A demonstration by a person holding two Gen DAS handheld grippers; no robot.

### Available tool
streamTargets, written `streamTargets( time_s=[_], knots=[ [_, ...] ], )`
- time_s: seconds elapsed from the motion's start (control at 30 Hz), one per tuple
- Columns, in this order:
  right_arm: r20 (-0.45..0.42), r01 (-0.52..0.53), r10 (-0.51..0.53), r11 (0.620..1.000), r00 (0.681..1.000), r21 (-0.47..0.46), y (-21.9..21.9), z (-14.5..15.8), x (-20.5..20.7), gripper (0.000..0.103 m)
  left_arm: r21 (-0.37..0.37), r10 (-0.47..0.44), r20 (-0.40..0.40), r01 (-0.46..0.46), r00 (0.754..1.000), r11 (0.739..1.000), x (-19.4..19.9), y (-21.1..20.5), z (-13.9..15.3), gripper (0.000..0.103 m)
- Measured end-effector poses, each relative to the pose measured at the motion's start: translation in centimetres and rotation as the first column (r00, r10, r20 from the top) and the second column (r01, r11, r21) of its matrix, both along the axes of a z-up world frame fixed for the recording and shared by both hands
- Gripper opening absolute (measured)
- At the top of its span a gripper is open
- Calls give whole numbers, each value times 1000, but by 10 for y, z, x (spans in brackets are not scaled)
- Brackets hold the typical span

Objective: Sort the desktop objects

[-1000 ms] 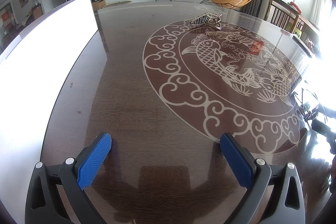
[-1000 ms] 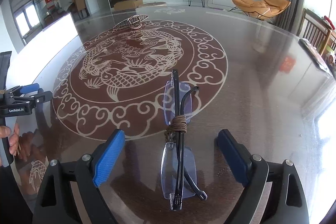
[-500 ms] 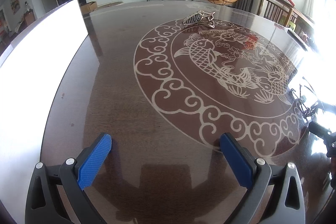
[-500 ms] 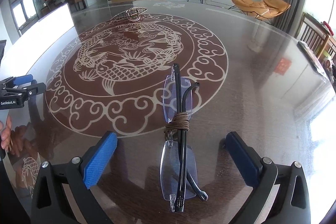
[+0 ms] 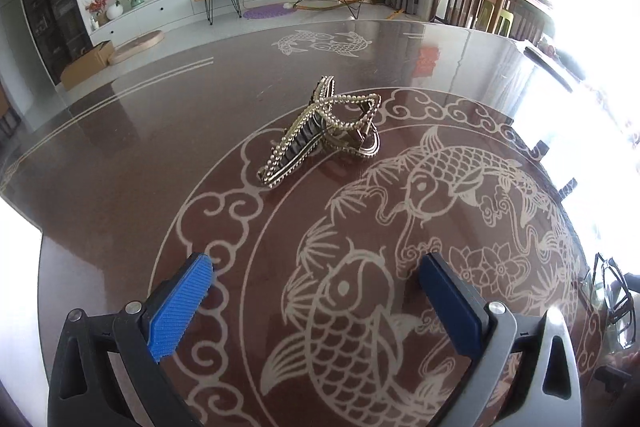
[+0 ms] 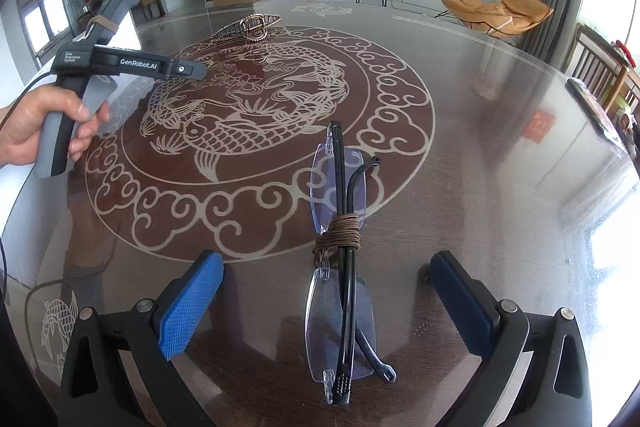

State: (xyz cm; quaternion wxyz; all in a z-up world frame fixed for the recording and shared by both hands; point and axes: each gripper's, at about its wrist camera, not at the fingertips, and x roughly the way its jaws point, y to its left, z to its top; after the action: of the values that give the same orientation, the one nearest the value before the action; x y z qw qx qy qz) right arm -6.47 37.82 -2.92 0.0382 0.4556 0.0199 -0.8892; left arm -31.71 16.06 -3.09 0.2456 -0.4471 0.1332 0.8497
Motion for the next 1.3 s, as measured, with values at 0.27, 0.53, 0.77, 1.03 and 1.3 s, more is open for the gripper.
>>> streamTargets(
  time_s=[0.27,0.53,0.77,1.03,1.3],
  knots=[
    [0,0,0,1000,1000,0,0,0,0,103,1,-6,-1,6,1000,1000,-39,24,1,103],
    [-3,0,0,1000,1000,-11,2,1,-1,103,0,56,3,-56,998,998,-66,44,2,103],
    [0,0,0,1000,1000,-2,1,1,-2,103,20,102,-63,-101,993,995,-60,37,8,57],
    [0,0,0,1000,1000,-2,1,1,-2,103,28,245,-61,-243,968,970,4,-9,6,57],
    [0,0,0,1000,1000,-1,1,1,-2,103,34,315,-58,-313,947,949,137,-95,2,57]
  ],
)
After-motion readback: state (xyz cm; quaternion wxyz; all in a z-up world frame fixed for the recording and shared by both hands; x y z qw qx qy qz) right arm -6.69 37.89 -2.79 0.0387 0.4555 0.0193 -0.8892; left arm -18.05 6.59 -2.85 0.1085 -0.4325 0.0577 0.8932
